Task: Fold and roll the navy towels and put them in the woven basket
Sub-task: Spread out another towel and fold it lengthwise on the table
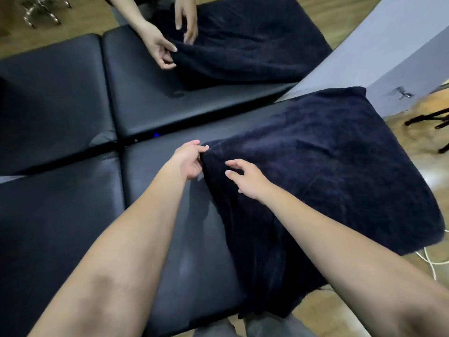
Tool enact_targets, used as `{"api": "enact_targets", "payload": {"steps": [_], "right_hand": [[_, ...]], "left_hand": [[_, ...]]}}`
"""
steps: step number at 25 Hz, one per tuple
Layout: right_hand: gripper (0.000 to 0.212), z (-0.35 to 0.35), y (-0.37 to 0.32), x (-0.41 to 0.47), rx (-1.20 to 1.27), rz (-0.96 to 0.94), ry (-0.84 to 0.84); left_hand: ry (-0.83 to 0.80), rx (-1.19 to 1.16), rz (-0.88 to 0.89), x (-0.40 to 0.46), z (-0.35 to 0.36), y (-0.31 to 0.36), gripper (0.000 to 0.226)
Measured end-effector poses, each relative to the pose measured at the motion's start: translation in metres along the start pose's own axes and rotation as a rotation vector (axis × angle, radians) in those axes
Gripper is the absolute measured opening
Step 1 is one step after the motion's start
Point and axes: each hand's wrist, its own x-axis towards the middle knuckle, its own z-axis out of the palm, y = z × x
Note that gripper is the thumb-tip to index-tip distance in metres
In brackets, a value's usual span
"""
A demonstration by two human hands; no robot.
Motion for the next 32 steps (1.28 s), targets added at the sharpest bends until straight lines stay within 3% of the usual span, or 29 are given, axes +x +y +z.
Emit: {"api": "enact_targets", "payload": {"steps": [9, 11, 15, 17, 22, 28, 30, 32], "right_hand": [[0.037, 0.018, -0.023, 0.044, -0.027, -0.032, -0.033], [0.036, 0.017, -0.021, 0.047, -0.030, -0.022, -0.051], [0.034, 0.016, -0.008, 0.048, -0.051, 0.046, -0.057], [0.035, 0.014, 0.000, 0.047, -0.068, 0.078, -0.045], [0.029, 0.003, 0.013, 0.042, -0.069, 0.142, -0.006], [0.015, -0.001, 0.029, 0.027, -0.057, 0.189, 0.028], [0.012, -0.002, 0.034, 0.021, -0.050, 0.201, 0.041], [0.011, -0.001, 0.038, 0.014, -0.049, 0.197, 0.058]], "left_hand": [[-0.004, -0.155, 0.269, 0.014, -0.015, 0.039, 0.052], [0.118, -0.052, 0.277, 0.024, -0.017, 0.033, 0.051], [0.339, 0.383, 0.161, 0.042, -0.033, 0.000, 0.039], [0.325, 0.498, 0.145, 0.044, -0.036, -0.021, 0.046], [0.336, 0.538, 0.130, 0.041, -0.025, -0.054, 0.048], [0.183, 0.801, -0.024, 0.028, -0.022, -0.087, 0.077], [0.157, 0.815, -0.073, 0.024, -0.027, -0.091, 0.070], [0.087, 0.784, -0.119, 0.012, -0.029, -0.098, 0.046]]}}
